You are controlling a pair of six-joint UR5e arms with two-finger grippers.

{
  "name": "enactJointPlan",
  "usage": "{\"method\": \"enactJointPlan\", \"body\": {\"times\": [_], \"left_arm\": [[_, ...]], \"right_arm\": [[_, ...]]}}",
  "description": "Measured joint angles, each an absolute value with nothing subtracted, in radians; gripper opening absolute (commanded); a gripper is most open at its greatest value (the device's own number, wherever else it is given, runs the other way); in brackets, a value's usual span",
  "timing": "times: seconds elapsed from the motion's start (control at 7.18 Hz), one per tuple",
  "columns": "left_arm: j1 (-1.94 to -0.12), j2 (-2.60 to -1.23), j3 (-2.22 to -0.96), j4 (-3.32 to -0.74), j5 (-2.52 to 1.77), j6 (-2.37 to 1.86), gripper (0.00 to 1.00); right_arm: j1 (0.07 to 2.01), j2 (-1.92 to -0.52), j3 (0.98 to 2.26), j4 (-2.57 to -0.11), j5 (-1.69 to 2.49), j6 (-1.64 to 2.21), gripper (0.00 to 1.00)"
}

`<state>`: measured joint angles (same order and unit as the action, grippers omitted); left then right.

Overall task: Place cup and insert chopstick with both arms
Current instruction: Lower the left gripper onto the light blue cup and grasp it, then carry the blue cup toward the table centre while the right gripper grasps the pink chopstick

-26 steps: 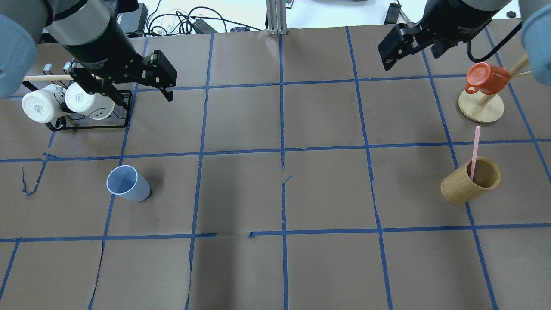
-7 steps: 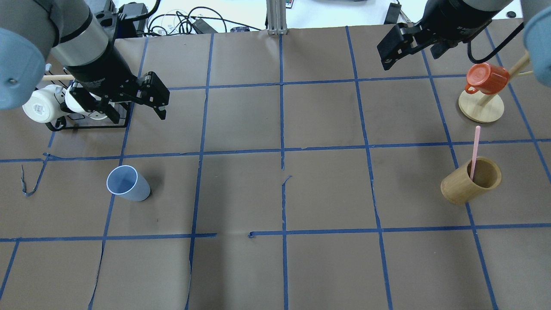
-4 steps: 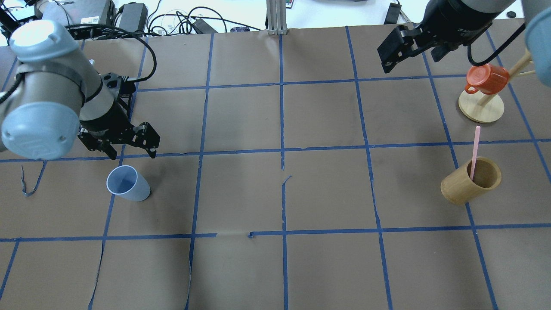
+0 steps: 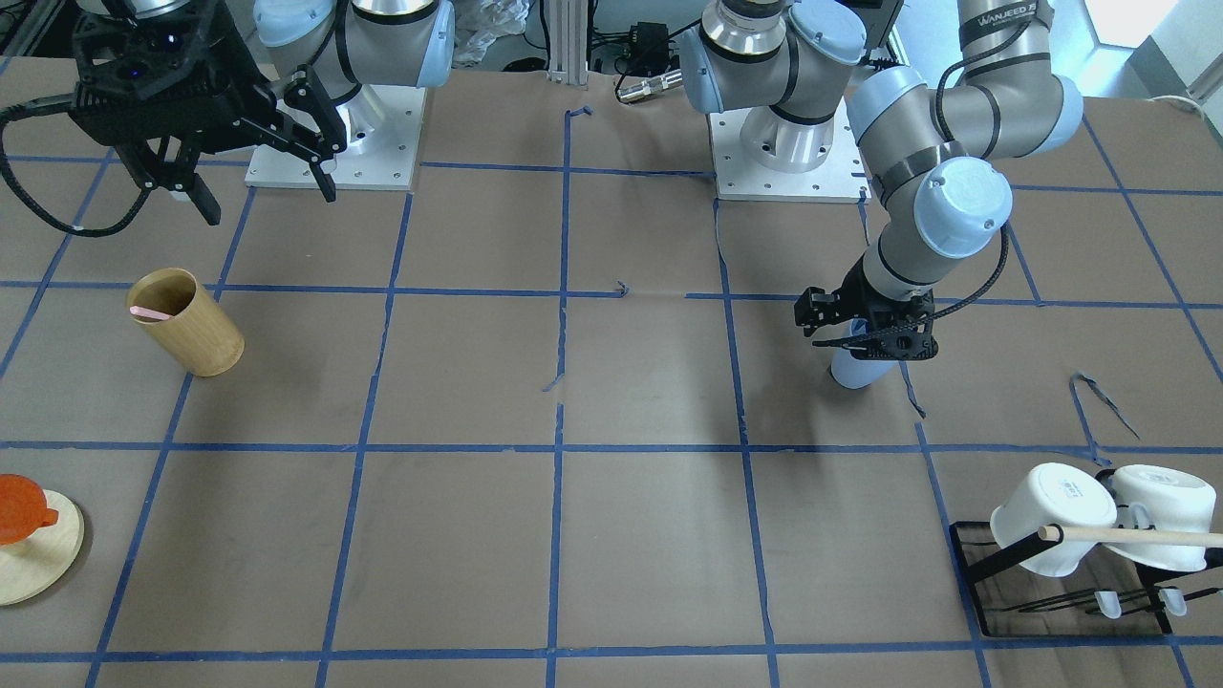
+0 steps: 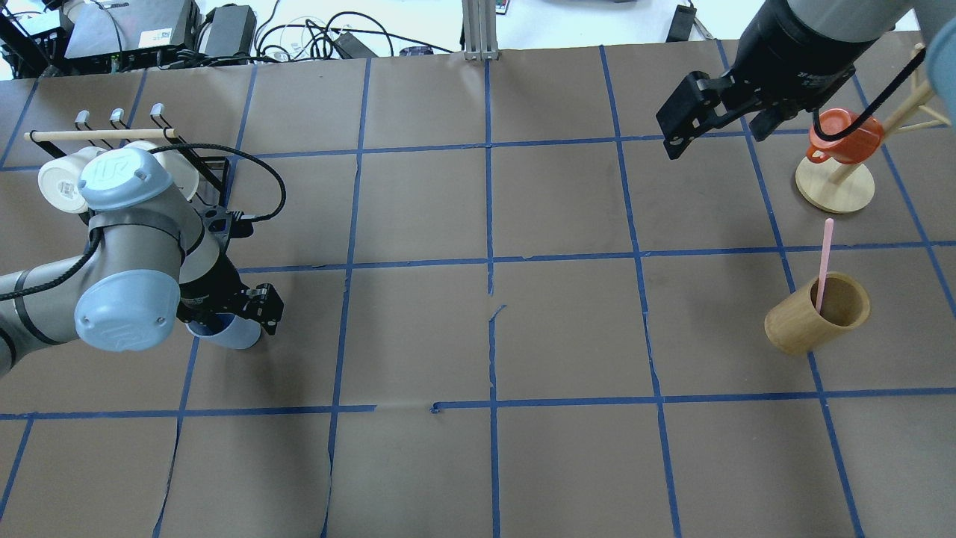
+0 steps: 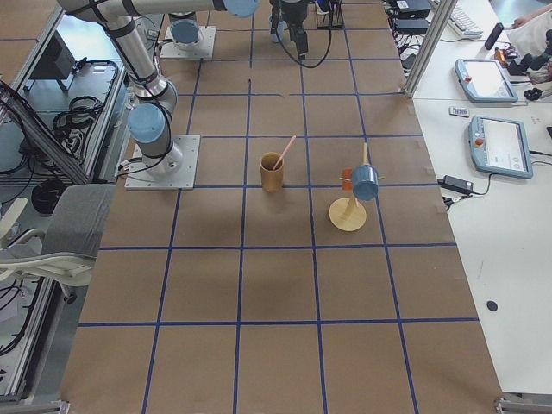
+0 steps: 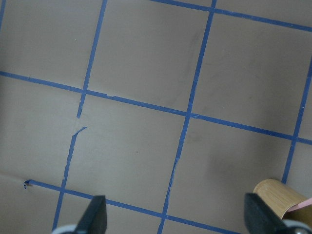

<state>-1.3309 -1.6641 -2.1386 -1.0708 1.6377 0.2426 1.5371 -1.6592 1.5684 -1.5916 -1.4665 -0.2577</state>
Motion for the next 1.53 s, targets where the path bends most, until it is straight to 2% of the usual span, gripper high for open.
{"method": "enactJointPlan", "body": {"times": [0.84,1.11,1.39,1.53], "left_arm": [[-1.374,-1.674,-2.07,-1.009,1.624,0.146,0.0],[-1.512,-1.696,-1.989,-1.019,1.616,-0.03,0.0],[-1.728,-1.745,-1.896,-1.022,1.594,-0.328,0.0],[-1.83,-1.783,-1.849,-1.024,1.573,-0.448,0.0]], "right_arm": [[1.526,-1.643,1.572,-1.571,-1.483,-0.263,1.0],[1.44,-1.612,1.578,-1.508,-1.526,-0.259,1.0],[1.357,-1.574,1.613,-1.499,-1.628,-0.263,1.0],[1.338,-1.549,1.636,-1.54,-1.67,-0.275,0.93]]}}
